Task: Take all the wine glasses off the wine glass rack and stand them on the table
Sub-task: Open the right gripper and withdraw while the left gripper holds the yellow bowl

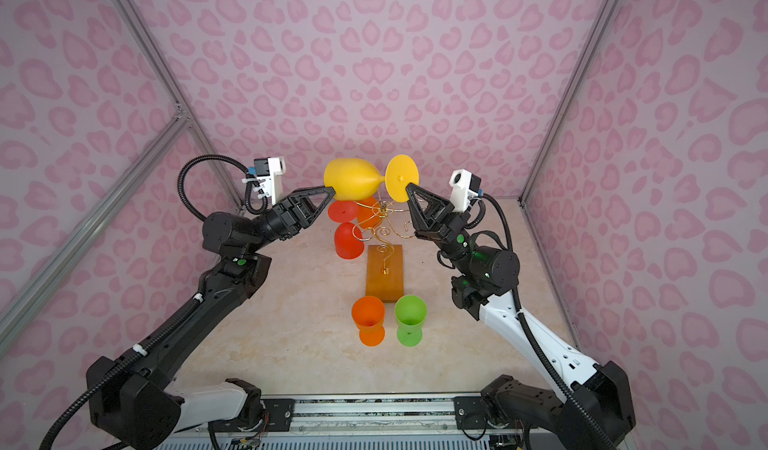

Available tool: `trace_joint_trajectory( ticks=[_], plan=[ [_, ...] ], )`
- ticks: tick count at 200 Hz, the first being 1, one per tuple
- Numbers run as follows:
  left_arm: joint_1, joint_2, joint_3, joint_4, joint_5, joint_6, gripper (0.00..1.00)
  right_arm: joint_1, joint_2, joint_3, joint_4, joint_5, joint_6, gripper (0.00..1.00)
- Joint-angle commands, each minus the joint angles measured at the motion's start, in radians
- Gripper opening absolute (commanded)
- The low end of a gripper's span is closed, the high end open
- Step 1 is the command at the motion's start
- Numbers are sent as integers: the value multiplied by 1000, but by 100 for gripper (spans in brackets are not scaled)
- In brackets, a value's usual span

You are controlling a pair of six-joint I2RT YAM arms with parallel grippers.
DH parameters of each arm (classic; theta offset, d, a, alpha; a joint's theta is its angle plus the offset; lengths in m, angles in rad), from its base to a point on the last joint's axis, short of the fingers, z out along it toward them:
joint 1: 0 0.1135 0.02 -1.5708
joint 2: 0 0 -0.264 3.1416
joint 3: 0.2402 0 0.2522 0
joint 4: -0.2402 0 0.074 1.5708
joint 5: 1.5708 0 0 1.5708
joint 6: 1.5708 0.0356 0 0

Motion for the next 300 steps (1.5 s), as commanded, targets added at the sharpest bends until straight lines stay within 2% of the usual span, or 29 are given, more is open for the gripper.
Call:
trace_joint_trajectory(
  ticks=[1, 51, 108, 171, 196, 206, 236, 253, 284, 300],
  plan=[
    [-6, 6, 5, 137, 58, -31, 23, -4, 12, -13, -63, -25, -11, 0],
    [-10, 7, -1, 180, 67, -57, 2, -35, 10, -52, -49, -11, 19, 0],
    [-10, 17, -3, 212, 91, -94, 3, -49, 23, -47, -61, -25, 37, 0],
    [-11, 15, -7, 222, 135, -96, 27, -52, 51, -33, -32, -39, 72, 0],
    [-11, 12, -5, 231, 149, -92, 28, -54, 62, -29, -17, -50, 92, 0],
    [-13, 12, -3, 236, 154, -92, 25, -54, 67, -31, -3, -47, 101, 0],
    [-15, 7, -5, 239, 154, -89, 8, -58, 70, -37, 10, -42, 108, 0],
    [-15, 8, -7, 239, 153, -90, 3, -62, 68, -38, 14, -45, 108, 0],
    [-16, 6, -4, 245, 156, -93, 3, -83, 62, -45, 5, -50, 103, 0],
    [-17, 2, -3, 246, 161, -94, 2, -97, 55, -47, -5, -57, 96, 9]
  ],
)
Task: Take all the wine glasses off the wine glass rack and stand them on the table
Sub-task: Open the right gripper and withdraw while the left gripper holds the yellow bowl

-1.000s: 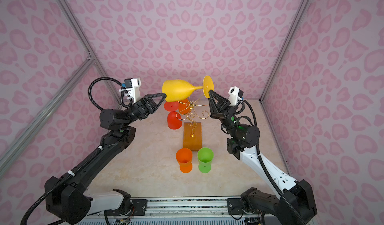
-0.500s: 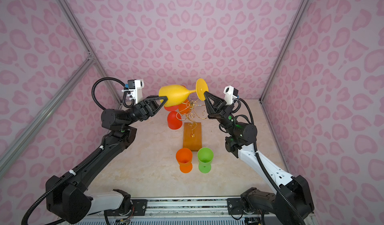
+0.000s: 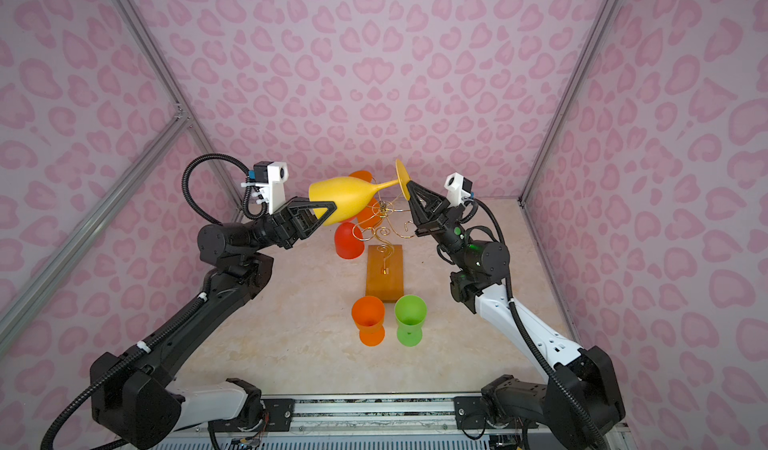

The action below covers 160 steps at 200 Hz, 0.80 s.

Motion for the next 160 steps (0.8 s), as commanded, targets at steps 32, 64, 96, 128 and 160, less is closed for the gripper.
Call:
trace_joint_trajectory(
  ticks=[32, 64, 96, 128, 160],
  plan=[
    [-1, -30, 22, -22, 29, 30, 2, -71, -59, -8, -127, -80, -136, 36],
    [-1, -67, 55, -127, 99, 102, 2, -152, -202, 66, -580, -115, -435, 47],
    [-2, -141, 110, -474, 143, 342, 2, -186, -335, 231, -1211, 36, -877, 49],
    [-2, -236, 194, -1032, 117, 700, 2, -232, -417, 264, -1445, 156, -1025, 49],
    [-3, -335, 273, -1419, -19, 935, 2, -304, -457, 217, -1485, 149, -1013, 47]
  ],
)
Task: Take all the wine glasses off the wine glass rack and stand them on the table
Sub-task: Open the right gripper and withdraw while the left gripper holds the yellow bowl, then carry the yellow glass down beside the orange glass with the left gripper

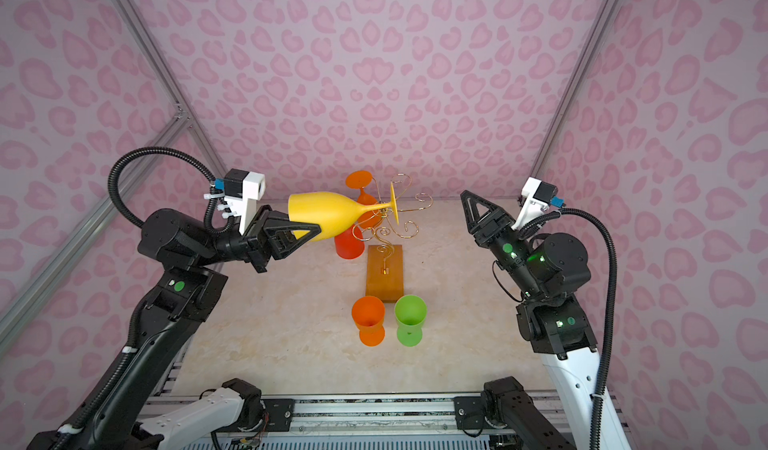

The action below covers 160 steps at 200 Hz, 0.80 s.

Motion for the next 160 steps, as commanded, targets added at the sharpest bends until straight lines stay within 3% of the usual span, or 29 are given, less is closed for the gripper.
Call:
trace_joint_trajectory(
  ticks=[1, 53, 123, 160],
  plan=[
    [0, -56, 47, -409, -108, 277, 2, -36, -17, -28, -139, 28, -67, 47],
    [1, -145, 133, -787, -271, 426, 2, -133, 4, -49, -122, -60, -30, 46],
    [1, -187, 190, -1096, -432, 502, 2, -185, 27, -80, -87, -114, 9, 43],
    [1, -192, 165, -1175, -483, 497, 2, -189, 32, -107, -55, -122, 37, 41]
  ],
)
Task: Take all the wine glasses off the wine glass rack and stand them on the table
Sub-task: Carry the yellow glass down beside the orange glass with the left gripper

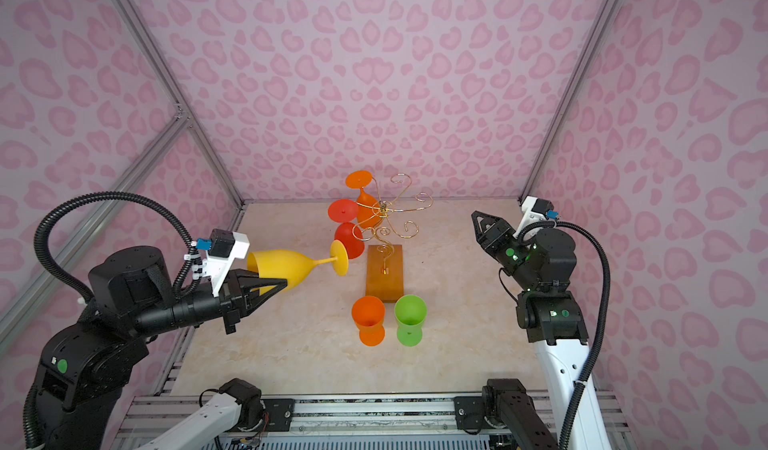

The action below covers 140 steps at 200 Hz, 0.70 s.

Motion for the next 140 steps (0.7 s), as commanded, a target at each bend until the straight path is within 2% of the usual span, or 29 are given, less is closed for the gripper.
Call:
trace_joint_trajectory(
  ticks=[1, 33, 98, 140],
  plan=[
    [1, -4, -11, -80, -43, 17, 2, -2, 3, -16, 56, -23, 25, 41],
    [1, 1, -35, -114, -69, 18, 2, -2, 8, -40, 79, -39, 42, 40],
    [1, 55, -83, -222, -239, -5, 2, -17, 41, -55, 109, -50, 26, 40],
    [1, 122, -150, -256, -255, -27, 2, -22, 56, -74, 129, -50, 28, 39]
  ],
)
